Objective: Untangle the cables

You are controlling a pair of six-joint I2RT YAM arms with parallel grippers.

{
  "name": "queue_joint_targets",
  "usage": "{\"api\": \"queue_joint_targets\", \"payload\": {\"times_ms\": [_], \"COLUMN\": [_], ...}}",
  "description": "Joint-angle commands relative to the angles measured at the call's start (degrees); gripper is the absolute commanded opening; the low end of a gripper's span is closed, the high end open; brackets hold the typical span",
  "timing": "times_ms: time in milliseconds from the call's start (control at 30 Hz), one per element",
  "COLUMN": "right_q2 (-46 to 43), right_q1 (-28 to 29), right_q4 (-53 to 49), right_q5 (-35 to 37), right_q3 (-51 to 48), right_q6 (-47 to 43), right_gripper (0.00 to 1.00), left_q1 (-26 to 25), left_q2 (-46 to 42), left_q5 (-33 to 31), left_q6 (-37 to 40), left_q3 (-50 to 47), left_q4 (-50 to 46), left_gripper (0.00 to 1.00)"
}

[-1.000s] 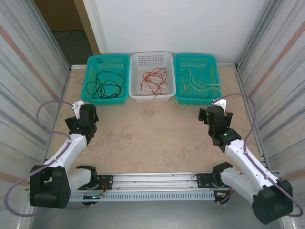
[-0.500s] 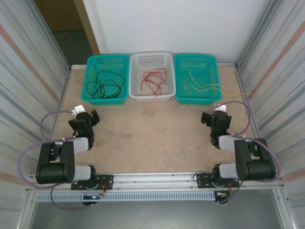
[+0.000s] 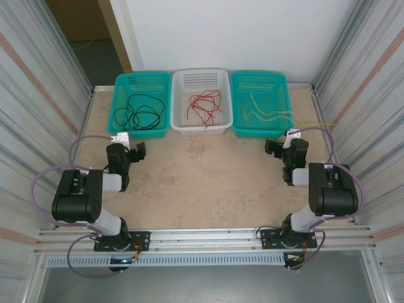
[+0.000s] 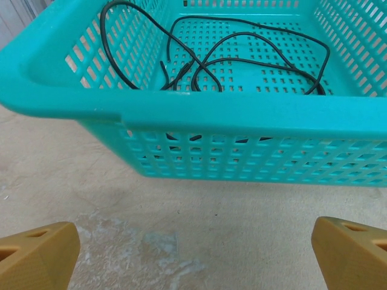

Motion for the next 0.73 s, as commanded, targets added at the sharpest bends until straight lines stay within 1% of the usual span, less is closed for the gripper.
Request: {"api": "queue_joint_targets", "payload": {"times_ms": [0,33,67,100,567,700], "right_q2": [-0.6,-0.7,-0.7,-0.6,0.2,-0.5], "right_q1": [0.8,0.8,0.8,0.8,0.4,0.7], "right_q4": [-0.4,-0.3,-0.7,-0.2,-1.8,-0.6], "right_q5": [0.2,0.2,0.4,0.4,-0.4,-0.2], "right_q3": [0.6,0.5,0.7,0.6,1.7,0.7], "right_q6": [0.4,0.4,0.4,0.4,0.7,0.5], "right_gripper": [0.99,0.99,0.99,0.99,0.99,0.99], "left_q1": [-1.0,-2.2,-2.5,-2.4,-2.1,-2.1], "left_q2": [-0.9,0.0,0.0,-0.6,-0.6,-0.6], "left_q5": [-0.4,-2.6,-3.2,-2.6,-2.1,-2.1], "left_q6": [2.4,3.4,3.6,3.3,3.2,3.2], "left_q3": [1.6,1.7,1.6,1.8,1.9,1.9], "left_q4": [-0.5,0.7,0.7,-0.8,-0.9,-0.9], "left_gripper": [0.99,0.99,0.99,0.99,0.99,0.99]}}
